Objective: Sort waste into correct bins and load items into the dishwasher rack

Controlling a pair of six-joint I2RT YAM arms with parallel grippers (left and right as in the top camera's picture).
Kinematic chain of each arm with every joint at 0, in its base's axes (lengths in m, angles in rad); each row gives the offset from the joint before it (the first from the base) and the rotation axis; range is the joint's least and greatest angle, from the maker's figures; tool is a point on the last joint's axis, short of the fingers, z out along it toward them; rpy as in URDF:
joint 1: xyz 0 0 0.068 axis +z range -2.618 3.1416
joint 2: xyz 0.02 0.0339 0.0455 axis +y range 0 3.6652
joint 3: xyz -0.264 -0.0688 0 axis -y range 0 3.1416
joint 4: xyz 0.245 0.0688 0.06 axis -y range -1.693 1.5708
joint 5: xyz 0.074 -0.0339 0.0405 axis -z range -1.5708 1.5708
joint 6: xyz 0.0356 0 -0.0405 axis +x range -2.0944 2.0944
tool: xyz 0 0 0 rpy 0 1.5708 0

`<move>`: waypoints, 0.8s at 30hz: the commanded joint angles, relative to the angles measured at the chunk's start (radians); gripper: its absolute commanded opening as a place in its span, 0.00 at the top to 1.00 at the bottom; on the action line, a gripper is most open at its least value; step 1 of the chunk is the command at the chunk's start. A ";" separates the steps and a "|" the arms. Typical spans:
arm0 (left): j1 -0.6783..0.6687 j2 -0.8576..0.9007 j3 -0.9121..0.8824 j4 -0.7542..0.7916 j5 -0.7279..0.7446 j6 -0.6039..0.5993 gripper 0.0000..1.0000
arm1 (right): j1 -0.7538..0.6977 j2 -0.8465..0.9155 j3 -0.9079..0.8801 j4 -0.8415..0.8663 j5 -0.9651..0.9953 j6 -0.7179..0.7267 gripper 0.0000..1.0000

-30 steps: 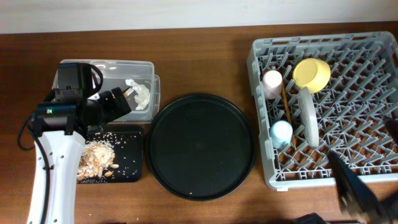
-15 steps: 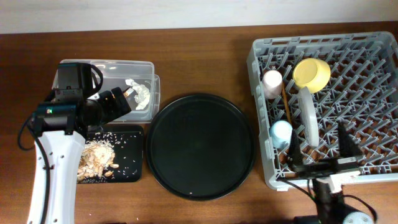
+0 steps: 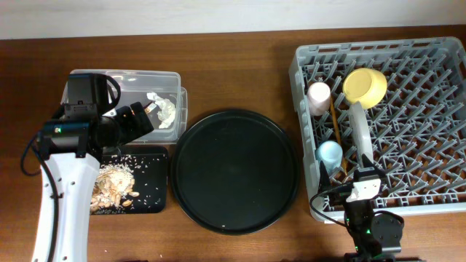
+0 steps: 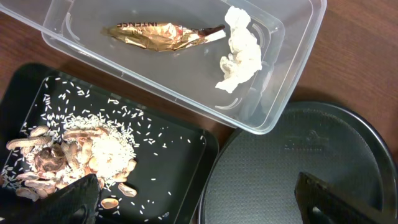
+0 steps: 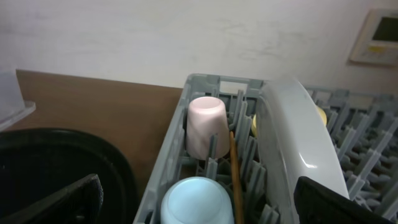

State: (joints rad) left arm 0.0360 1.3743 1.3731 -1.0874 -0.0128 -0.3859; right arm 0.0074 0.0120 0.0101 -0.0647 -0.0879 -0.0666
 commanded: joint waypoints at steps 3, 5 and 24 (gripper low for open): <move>0.004 -0.009 0.003 0.002 -0.010 -0.003 0.01 | -0.014 -0.009 -0.005 -0.007 0.101 0.104 0.01; 0.004 -0.009 0.003 0.002 -0.010 -0.003 0.01 | -0.014 -0.009 -0.005 -0.007 0.100 0.106 0.01; 0.004 -0.008 0.003 0.002 -0.010 -0.003 0.01 | -0.014 -0.008 -0.005 -0.015 0.093 0.109 0.01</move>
State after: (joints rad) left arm 0.0360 1.3743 1.3731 -1.0874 -0.0128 -0.3859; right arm 0.0013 0.0120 0.0101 -0.0738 -0.0109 0.0307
